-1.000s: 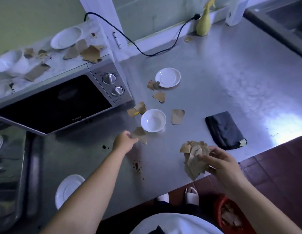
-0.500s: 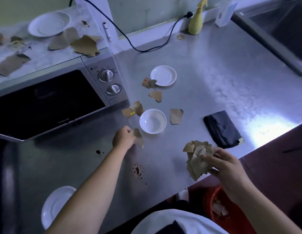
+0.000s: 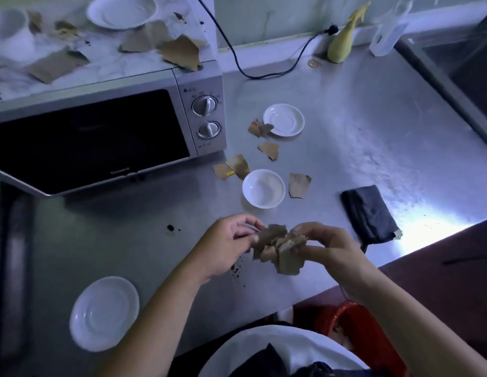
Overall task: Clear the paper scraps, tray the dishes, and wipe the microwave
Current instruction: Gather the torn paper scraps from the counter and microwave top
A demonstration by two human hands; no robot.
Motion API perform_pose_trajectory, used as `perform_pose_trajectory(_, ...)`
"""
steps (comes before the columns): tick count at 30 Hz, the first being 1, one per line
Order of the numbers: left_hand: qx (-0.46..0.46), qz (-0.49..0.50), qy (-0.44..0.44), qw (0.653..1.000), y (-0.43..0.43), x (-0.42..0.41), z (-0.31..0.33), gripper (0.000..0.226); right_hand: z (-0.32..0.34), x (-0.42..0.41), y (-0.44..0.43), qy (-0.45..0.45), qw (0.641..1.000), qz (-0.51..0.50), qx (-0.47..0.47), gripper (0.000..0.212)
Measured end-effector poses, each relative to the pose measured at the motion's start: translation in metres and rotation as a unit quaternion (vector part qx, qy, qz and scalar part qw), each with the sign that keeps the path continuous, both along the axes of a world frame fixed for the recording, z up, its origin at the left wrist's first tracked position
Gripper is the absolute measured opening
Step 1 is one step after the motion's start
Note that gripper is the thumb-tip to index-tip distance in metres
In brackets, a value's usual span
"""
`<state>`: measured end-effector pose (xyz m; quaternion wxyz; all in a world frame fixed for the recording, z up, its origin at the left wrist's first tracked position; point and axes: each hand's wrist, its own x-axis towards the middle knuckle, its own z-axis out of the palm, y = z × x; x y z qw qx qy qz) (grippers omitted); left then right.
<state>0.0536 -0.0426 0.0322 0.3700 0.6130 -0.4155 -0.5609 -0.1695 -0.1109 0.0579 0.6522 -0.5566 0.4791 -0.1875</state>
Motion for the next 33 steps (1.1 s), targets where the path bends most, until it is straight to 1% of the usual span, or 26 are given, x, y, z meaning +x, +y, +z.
perform_pose_trajectory(2, 0.0, -0.025, 0.04, 0.999, 0.004, -0.004, 0.006, 0.027, 0.0, 0.005, -0.003, 0.003, 1.0, 0.012, 0.003, 0.016)
perform_pose_trajectory(7, 0.0, -0.067, 0.07, 0.995, 0.007, -0.005, 0.012, 0.028, 0.002, 0.002, -0.003, -0.027, 0.999, 0.019, 0.023, 0.022)
perform_pose_trajectory(10, 0.015, -0.079, 0.094, 0.992, -0.003, -0.009, 0.012, 0.028, 0.002, -0.007, -0.007, -0.029, 0.999, 0.0, 0.027, 0.016)
perform_pose_trajectory(13, 0.033, -0.114, 0.092, 0.989, -0.028, -0.012, 0.012, 0.031, 0.002, -0.019, -0.018, -0.047, 0.996, -0.034, 0.065, 0.031)
perform_pose_trajectory(14, 0.033, -0.118, 0.082, 0.989, -0.041, -0.013, 0.009, 0.034, 0.002, -0.024, -0.022, -0.049, 0.995, -0.053, 0.072, 0.033)
perform_pose_trajectory(15, 0.032, -0.112, 0.058, 0.992, -0.055, -0.015, 0.006, 0.034, 0.001, -0.029, -0.026, -0.05, 0.993, -0.078, 0.075, 0.031)
perform_pose_trajectory(17, 0.025, -0.084, -0.036, 0.995, -0.091, -0.021, -0.007, 0.028, -0.002, -0.042, -0.033, -0.054, 0.987, -0.132, 0.079, 0.021)
perform_pose_trajectory(19, 0.018, -0.078, -0.142, 0.987, -0.133, -0.031, -0.022, 0.019, -0.006, -0.056, -0.037, -0.057, 0.98, -0.174, 0.083, 0.016)
perform_pose_trajectory(20, 0.013, -0.091, -0.195, 0.976, -0.155, -0.038, -0.029, 0.018, -0.007, -0.063, -0.039, -0.059, 0.976, -0.193, 0.084, 0.016)
perform_pose_trajectory(21, 0.01, -0.115, -0.25, 0.961, -0.176, -0.045, -0.035, 0.021, -0.008, -0.07, -0.039, -0.062, 0.972, -0.211, 0.085, 0.016)
perform_pose_trajectory(23, 0.01, -0.173, -0.355, 0.919, -0.214, -0.06, -0.048, 0.031, -0.008, -0.082, -0.039, -0.068, 0.963, -0.244, 0.093, 0.017)
perform_pose_trajectory(26, 0.035, -0.258, -0.481, 0.837, -0.254, -0.081, -0.066, 0.05, -0.012, -0.099, -0.034, -0.097, 0.948, -0.287, 0.101, 0.025)
perform_pose_trajectory(27, 0.049, -0.277, -0.513, 0.811, -0.261, -0.086, -0.071, 0.052, -0.013, -0.104, -0.033, -0.105, 0.944, -0.297, 0.101, 0.028)
perform_pose_trajectory(28, 0.061, -0.287, -0.534, 0.793, -0.266, -0.09, -0.076, 0.051, -0.013, -0.108, -0.031, -0.11, 0.94, -0.307, 0.101, 0.03)
perform_pose_trajectory(29, 0.07, -0.288, -0.546, 0.784, -0.269, -0.093, -0.081, 0.049, -0.013, -0.113, -0.03, -0.109, 0.936, -0.32, 0.1, 0.033)
perform_pose_trajectory(31, 0.077, -0.276, -0.559, 0.778, -0.272, -0.095, -0.089, 0.043, -0.013, -0.122, -0.03, -0.097, 0.929, -0.344, 0.099, 0.035)
perform_pose_trajectory(33, 0.062, -0.253, -0.558, 0.788, -0.273, -0.094, -0.092, 0.034, -0.013, -0.129, -0.032, -0.093, 0.926, -0.352, 0.099, 0.028)
